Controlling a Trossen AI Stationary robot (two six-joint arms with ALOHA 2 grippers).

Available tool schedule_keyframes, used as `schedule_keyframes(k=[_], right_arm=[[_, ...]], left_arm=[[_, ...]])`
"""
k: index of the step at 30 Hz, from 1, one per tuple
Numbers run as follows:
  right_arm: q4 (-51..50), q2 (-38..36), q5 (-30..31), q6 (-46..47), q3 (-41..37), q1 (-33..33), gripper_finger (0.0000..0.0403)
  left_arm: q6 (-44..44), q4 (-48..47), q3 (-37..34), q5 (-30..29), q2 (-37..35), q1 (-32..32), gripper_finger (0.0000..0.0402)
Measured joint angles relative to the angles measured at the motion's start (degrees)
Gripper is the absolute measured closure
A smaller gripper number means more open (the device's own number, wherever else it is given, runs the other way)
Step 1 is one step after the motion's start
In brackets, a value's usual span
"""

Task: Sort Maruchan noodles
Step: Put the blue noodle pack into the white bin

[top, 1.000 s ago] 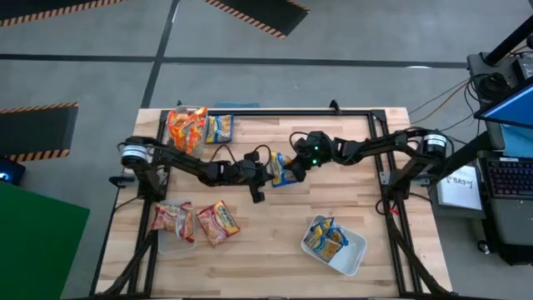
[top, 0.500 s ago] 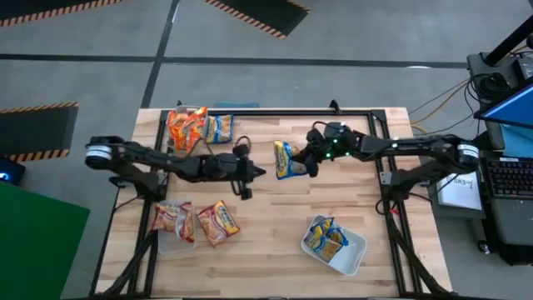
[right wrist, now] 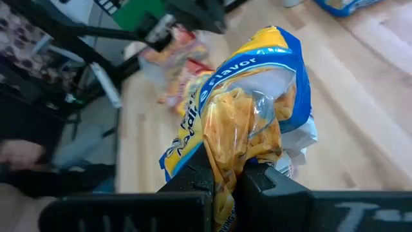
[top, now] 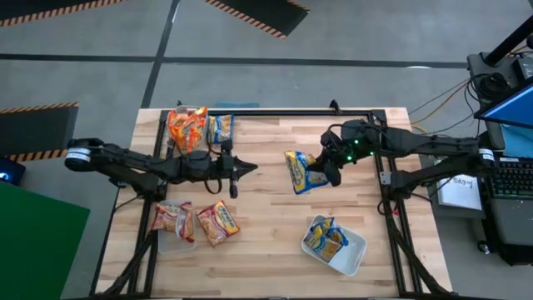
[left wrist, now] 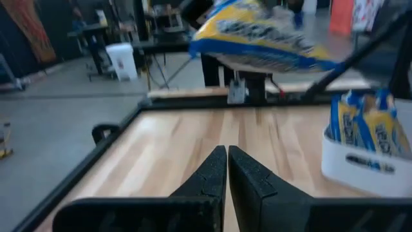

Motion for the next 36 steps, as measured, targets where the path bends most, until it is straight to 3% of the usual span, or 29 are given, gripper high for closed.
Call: schedule_keyframes(k=[7,12,28,36], right_arm=[[-17.55,5.13,-0.03,10.86,14.9,11.35,0.0388],[-29.46,9.69,0.3,28.99,21.15,18.97,0.0388],[-33.57,19.99,-4.66,78.53,20.49,45.32,0.0388],[-42.64,22.81,1.17,85.29,20.45,49.24,0.0388]], left_arm=[[0.0,0.93,0.64,-0.02,0.28,0.0,0.0402],[-1.45,0.91,0.64,-0.02,0.28,0.0,0.0402],[-2.65,0.66,0.64,-0.11,1.22,0.0,0.0402],[-2.54,0.94,0.64,-0.11,1.25,0.02,0.0402]])
